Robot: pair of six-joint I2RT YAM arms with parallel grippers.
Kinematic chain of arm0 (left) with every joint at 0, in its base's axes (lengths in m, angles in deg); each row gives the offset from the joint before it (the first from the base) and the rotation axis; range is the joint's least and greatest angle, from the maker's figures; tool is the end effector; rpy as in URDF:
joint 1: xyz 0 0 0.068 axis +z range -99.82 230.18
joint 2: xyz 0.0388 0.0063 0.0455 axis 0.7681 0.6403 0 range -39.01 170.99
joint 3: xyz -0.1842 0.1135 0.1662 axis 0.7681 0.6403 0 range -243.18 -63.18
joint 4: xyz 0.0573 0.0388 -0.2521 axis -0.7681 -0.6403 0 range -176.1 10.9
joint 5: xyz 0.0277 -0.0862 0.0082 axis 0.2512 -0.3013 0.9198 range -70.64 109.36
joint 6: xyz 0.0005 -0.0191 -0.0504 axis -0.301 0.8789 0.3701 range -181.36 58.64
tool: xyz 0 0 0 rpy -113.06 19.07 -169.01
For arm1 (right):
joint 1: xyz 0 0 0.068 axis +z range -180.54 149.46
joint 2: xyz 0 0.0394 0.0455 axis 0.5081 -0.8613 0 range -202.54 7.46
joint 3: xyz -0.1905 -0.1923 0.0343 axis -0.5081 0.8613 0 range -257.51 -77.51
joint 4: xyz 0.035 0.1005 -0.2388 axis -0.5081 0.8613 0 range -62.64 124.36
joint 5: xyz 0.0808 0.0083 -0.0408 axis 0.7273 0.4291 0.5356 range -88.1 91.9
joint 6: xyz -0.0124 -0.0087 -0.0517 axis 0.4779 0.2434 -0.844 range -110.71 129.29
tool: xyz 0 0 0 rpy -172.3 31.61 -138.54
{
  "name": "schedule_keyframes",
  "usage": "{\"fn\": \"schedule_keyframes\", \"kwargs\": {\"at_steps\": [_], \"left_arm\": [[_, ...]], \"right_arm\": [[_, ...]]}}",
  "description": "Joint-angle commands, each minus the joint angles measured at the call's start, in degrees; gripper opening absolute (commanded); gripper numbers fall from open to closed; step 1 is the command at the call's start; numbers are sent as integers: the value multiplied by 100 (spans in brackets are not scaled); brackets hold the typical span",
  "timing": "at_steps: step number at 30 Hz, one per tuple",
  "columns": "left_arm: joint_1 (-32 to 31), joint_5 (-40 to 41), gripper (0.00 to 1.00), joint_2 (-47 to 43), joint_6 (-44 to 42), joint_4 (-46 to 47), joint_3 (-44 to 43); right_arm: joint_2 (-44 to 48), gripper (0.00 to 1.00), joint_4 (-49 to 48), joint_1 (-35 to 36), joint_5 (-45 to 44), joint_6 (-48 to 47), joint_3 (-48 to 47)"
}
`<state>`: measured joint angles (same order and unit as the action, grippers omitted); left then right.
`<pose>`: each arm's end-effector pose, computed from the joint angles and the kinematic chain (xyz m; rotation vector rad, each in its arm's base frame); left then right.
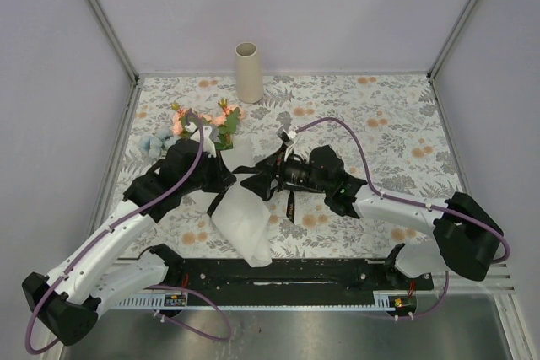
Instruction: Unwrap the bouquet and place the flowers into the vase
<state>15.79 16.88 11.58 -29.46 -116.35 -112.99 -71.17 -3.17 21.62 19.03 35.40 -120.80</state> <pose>0.1513 -0.1055 0.3066 0.0750 2.3201 -0.6605 0.1820 0.2513 0.2705 -0.6484 1.6975 1.2547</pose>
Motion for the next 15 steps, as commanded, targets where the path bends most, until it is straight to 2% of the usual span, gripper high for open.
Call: {"fn": "schedule_keyframes", "kwargs": {"at_steps": [1,7,11,15], "left_arm": [[11,-613,0,-225,-193,605,14],[11,-876,0,-269,-395,632,-82],[11,-1079,0,-295,-527,711,-135],[11,-1097,0,-348,-580,816,-91]], "right_arm": [[41,99,-1287,48,19,-1124,162],[-591,99,-1772,48,1081,-2091,-13],[-1127,99,-2228,48,1635,-1987,-250],[-1549,100,-2861,127,1557,-1820,-338]]}}
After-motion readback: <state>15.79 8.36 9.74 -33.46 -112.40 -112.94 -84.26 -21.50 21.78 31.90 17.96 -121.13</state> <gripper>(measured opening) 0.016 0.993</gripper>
